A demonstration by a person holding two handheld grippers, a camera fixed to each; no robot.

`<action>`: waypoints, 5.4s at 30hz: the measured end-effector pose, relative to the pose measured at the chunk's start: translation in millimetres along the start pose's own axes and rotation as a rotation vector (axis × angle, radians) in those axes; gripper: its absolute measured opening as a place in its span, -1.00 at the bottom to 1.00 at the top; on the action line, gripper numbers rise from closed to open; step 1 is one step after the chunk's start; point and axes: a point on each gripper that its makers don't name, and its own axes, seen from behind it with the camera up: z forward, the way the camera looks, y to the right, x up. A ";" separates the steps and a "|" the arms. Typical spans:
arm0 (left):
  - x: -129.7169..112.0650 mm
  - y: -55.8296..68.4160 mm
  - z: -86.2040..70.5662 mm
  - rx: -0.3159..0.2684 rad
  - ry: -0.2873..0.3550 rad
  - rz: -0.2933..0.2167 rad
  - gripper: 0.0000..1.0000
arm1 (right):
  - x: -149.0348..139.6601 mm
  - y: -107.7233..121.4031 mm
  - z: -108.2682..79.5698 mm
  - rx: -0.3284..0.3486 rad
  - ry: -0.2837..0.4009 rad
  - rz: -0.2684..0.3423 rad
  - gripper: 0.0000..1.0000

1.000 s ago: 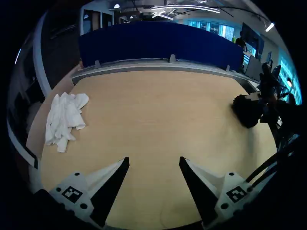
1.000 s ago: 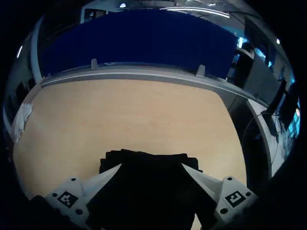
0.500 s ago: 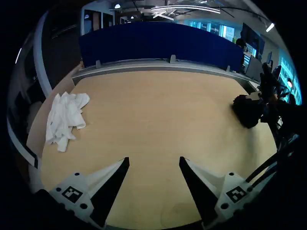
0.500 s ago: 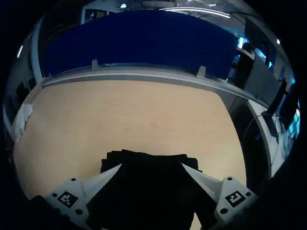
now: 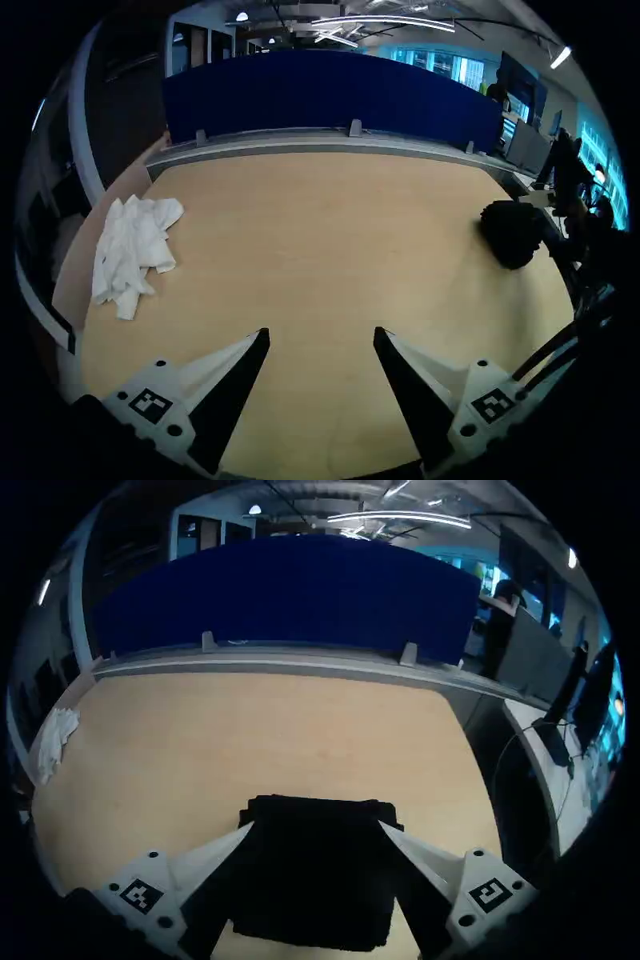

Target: Fold towel

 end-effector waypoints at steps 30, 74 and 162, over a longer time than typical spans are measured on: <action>23.8 21.0 0.5 -0.071 0.091 0.047 0.93 | -6.6 -50.6 -156.3 -0.064 0.468 0.120 1.00; 166.7 -45.7 -20.6 0.094 0.800 -0.030 0.93 | 23.1 -124.1 -203.8 0.026 0.512 0.272 1.00; 61.4 -115.3 118.9 0.138 0.784 -0.005 0.93 | 101.4 -158.5 -169.9 -0.008 0.605 0.161 0.99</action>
